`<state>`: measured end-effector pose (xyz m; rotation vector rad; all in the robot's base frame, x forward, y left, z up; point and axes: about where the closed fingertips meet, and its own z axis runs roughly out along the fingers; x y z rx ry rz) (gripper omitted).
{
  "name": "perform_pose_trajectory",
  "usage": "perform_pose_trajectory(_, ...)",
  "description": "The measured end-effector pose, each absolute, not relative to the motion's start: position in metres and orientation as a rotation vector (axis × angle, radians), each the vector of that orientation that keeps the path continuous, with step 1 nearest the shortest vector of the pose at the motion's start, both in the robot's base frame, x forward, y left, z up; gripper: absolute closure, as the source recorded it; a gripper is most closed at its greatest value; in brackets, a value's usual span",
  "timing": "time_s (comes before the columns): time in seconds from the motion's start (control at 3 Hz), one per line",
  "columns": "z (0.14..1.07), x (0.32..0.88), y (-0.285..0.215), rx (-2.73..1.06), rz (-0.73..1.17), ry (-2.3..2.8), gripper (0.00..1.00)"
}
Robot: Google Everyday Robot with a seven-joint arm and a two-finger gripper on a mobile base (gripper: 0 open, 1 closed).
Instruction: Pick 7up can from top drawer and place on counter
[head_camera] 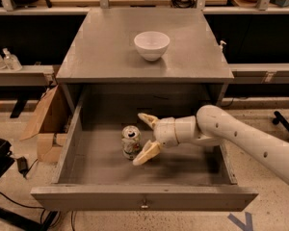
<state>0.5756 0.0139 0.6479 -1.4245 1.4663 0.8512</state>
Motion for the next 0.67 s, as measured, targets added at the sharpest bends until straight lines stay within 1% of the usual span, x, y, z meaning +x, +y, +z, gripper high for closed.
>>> perform_pose_trajectory(0.33,0.654,0.554,0.028,-1.409,0.912,1.440,0.19)
perform_pose_trajectory(0.67,0.669,0.541,0.044,-1.393,0.972,1.410,0.41)
